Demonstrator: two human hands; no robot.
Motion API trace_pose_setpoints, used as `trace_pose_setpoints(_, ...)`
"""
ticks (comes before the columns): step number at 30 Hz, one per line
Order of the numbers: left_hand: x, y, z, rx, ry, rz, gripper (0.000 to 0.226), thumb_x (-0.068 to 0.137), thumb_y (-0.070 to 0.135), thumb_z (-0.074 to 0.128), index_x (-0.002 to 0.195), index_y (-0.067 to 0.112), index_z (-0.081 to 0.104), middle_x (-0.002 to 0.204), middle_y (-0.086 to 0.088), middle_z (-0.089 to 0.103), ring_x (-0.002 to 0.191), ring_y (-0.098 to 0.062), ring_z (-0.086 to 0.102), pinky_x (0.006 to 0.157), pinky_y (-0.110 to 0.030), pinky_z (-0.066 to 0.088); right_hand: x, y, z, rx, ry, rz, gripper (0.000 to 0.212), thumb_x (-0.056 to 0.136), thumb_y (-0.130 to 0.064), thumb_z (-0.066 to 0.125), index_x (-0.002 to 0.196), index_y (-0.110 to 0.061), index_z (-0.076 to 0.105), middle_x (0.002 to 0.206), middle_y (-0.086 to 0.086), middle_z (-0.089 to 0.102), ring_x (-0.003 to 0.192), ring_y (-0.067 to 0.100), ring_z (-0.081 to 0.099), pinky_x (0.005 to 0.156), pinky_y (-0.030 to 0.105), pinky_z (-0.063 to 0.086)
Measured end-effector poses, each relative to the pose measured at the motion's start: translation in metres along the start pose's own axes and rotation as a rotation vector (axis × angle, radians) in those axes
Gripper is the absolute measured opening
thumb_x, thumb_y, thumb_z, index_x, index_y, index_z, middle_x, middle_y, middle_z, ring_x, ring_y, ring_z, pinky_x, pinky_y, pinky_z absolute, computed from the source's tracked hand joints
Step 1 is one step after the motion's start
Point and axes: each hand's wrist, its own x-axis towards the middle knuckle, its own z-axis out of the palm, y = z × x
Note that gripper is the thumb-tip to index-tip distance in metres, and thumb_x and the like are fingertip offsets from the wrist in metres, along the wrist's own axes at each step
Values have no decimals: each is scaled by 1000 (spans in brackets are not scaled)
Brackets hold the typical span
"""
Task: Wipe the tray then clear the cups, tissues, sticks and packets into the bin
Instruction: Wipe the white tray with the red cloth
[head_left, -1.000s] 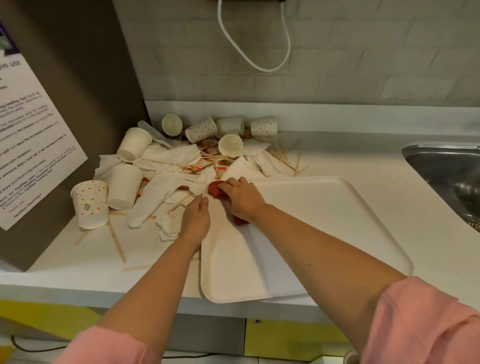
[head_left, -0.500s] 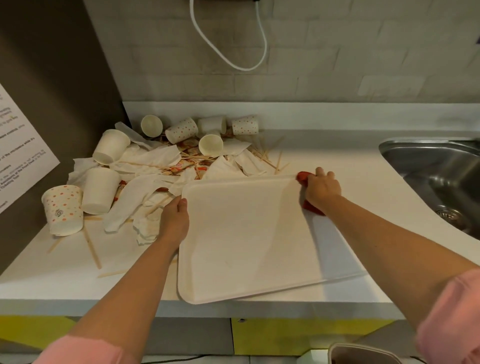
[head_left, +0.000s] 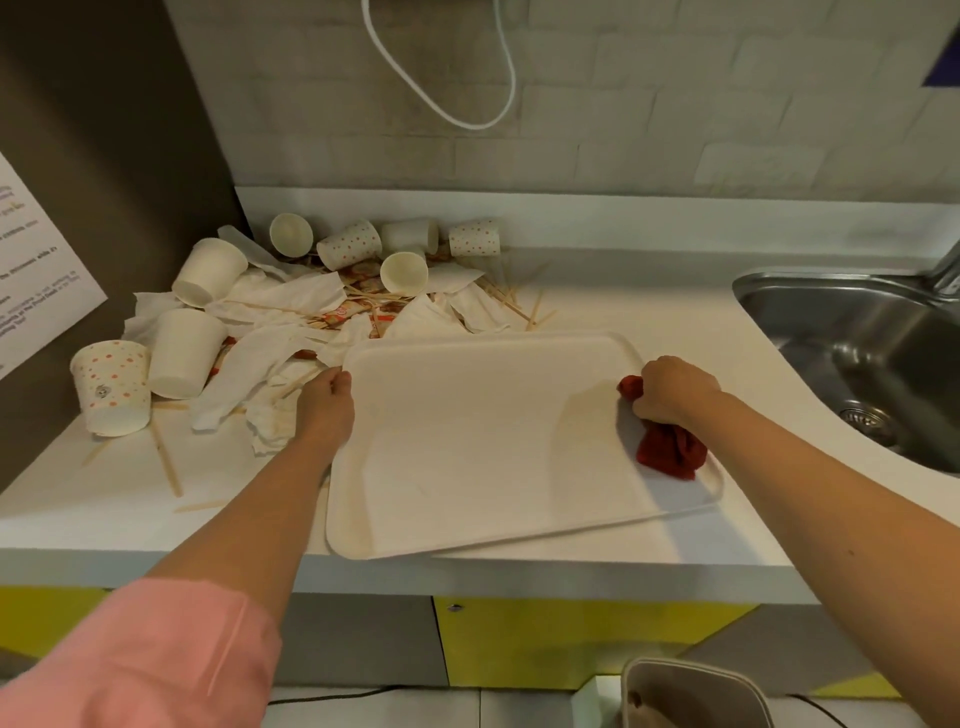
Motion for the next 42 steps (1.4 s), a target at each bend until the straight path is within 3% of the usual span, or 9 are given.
trace_pose_setpoints(3,-2,-1,-1,-29,-6,-4,36,100,21,35,122,3,57,124,-16,58,114,-32,52,90,-31,38,-25,4,4,10,-48,6,27,91,-24,46,109,-7,56,89,6,51,81,25,53,63,29,40)
trace_pose_setpoints(6,-3,0,-2,-41,-15,-5,36,100,22,34,120,1,57,122,-19,59,113,-34,53,94,-37,41,-52,6,8,-26,-84,7,26,91,-24,46,110,-8,55,94,7,52,83,24,52,67,30,41)
trace_pose_setpoints(10,-5,2,-4,-56,-22,-4,37,100,22,34,122,2,56,123,-18,59,113,-34,53,93,-36,41,-90,-9,13,-15,-138,-94,9,88,-22,48,91,-13,49,94,8,54,82,24,51,55,25,36)
trace_pose_setpoints(12,-5,3,-5,-49,-19,-3,36,101,22,34,124,4,56,126,-15,58,114,-32,52,94,-34,40,-107,-29,17,24,-139,-172,7,86,-21,50,88,-14,49,94,8,56,82,24,51,59,28,38)
trace_pose_setpoints(21,-5,1,-7,-70,-48,12,37,101,23,31,120,6,58,120,-13,60,109,-31,54,92,-36,42,-141,-145,33,132,-57,-383,30,93,-18,42,116,-2,54,119,12,43,108,32,48,77,32,37)
trace_pose_setpoints(28,-8,0,-11,-108,-70,15,36,101,25,31,119,10,58,120,-11,61,109,-31,55,96,-41,44,-146,-190,39,198,-22,-544,37,92,-13,41,127,-10,51,122,9,41,106,30,43,79,34,37)
trace_pose_setpoints(33,-9,0,-12,-110,-62,42,36,101,25,32,123,11,56,123,-11,60,112,-31,54,97,-40,43,-155,-203,40,80,-73,-724,39,93,-14,41,130,-24,51,116,4,44,91,22,36,81,36,38)
trace_pose_setpoints(38,-11,1,-14,-155,-70,44,35,101,24,33,126,11,55,124,-9,60,113,-29,54,89,-31,40,-153,-196,27,-47,-151,-730,35,94,-15,41,123,-26,57,112,1,46,90,20,33,76,33,30)
trace_pose_setpoints(42,-12,1,-16,-204,-79,39,36,101,25,36,131,13,52,127,-7,59,116,-26,54,90,-31,41,-147,-175,20,-99,-143,-595,26,92,-18,46,110,-24,63,102,-1,49,89,20,35,76,32,29)
